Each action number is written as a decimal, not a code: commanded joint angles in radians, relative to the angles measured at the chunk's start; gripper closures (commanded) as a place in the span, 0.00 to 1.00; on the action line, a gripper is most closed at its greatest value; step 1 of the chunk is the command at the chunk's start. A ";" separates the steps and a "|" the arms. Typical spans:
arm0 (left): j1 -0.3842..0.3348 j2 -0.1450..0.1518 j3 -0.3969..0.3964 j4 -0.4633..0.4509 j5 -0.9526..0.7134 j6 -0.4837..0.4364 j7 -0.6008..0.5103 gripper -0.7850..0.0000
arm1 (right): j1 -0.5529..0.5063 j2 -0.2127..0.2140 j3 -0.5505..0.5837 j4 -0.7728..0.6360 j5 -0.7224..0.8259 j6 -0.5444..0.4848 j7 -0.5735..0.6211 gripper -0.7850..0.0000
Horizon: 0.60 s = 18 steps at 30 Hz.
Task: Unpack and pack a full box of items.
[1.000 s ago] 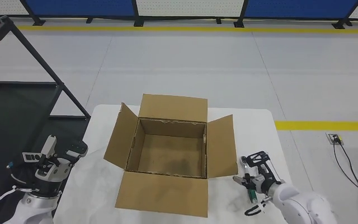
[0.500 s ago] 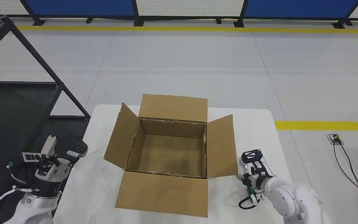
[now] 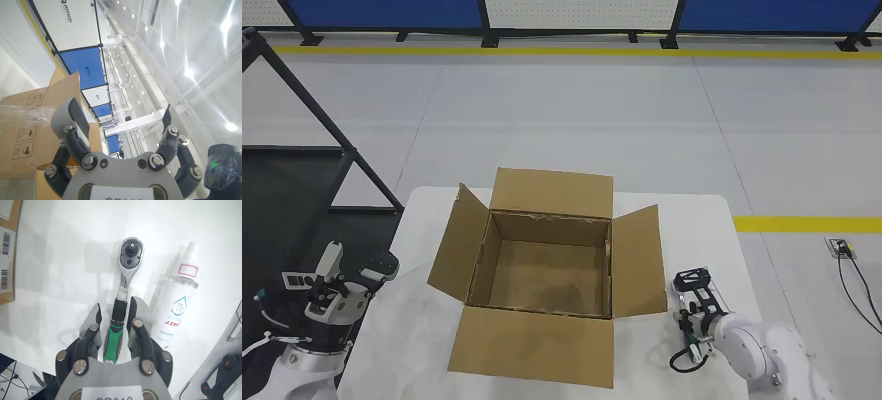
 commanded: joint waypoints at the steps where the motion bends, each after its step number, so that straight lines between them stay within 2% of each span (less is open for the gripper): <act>1: 0.000 0.000 0.000 0.000 0.000 0.000 0.000 0.00 | 0.008 -0.001 -0.010 0.008 -0.012 0.010 0.002 0.56; 13: 0.000 0.000 0.000 0.000 0.000 0.000 0.000 0.00 | 0.048 -0.005 -0.048 0.049 -0.058 0.059 0.026 0.64; 18: 0.000 0.000 0.000 0.000 0.000 0.000 0.000 0.00 | 0.060 -0.007 -0.060 0.063 -0.060 0.063 0.029 0.72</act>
